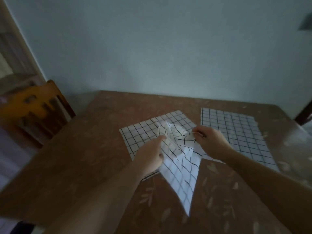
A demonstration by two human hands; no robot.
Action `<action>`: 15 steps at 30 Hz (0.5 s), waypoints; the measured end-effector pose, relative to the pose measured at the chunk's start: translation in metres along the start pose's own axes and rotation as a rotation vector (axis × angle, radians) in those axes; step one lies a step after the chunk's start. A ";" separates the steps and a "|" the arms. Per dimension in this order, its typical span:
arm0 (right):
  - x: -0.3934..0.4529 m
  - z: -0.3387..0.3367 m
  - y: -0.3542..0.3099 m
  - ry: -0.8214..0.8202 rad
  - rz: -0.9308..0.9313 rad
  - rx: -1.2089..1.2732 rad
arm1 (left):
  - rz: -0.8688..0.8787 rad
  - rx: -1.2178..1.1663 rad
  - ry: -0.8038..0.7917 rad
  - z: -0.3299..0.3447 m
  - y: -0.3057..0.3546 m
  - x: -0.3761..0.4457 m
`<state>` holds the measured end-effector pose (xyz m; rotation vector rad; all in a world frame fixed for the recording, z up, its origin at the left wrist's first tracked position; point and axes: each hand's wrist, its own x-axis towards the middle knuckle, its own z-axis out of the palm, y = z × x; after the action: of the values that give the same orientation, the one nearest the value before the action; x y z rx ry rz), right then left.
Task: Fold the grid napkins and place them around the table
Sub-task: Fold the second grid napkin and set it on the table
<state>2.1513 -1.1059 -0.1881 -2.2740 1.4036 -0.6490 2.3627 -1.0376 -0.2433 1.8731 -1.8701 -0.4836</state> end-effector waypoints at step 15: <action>-0.152 -0.172 -0.121 -0.074 -0.021 0.002 | 0.472 0.115 0.172 -0.125 0.132 -0.128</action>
<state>2.0813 -0.9323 -0.0088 -2.2901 1.3457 -0.5668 2.3165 -0.8991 -0.0752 1.4117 -2.1614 -0.0565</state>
